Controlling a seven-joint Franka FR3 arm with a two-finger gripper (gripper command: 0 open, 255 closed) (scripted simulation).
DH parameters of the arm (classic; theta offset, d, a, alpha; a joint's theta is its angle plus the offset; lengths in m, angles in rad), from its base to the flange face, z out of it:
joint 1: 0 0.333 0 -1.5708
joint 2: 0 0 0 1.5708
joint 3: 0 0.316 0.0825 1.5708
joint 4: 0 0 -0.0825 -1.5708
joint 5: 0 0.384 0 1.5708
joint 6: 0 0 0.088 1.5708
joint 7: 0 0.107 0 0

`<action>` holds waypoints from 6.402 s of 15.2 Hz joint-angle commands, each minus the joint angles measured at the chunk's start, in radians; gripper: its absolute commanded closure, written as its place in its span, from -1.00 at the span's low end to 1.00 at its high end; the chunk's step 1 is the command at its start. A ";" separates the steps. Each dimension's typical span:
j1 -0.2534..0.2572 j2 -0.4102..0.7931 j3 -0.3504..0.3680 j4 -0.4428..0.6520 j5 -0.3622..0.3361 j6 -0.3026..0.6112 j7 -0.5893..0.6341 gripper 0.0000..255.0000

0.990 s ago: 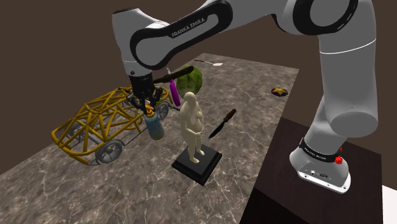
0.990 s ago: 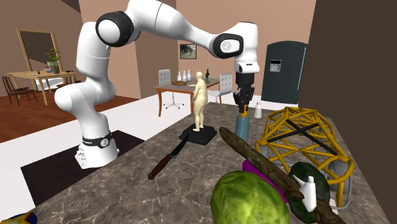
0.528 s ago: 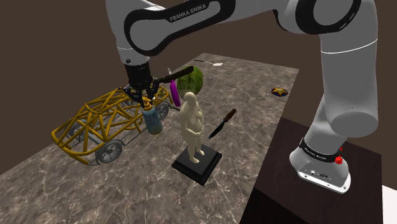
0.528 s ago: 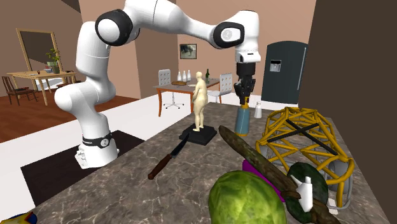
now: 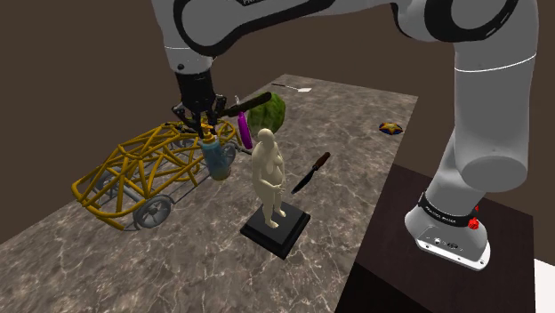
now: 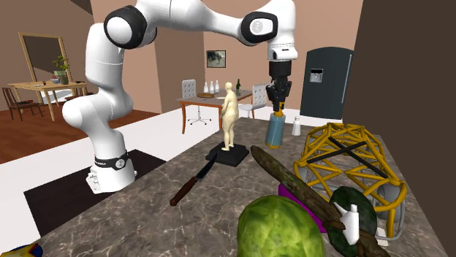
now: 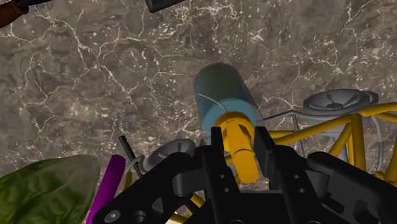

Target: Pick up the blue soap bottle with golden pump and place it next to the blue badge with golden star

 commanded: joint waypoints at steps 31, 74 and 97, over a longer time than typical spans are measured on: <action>-0.306 -0.929 -0.389 -0.767 0.197 -0.162 -0.705 1.00; -0.468 -1.060 -0.819 -0.966 -0.073 -0.090 -1.166 1.00; -0.483 -0.999 -0.893 -1.224 -0.121 0.229 -1.176 1.00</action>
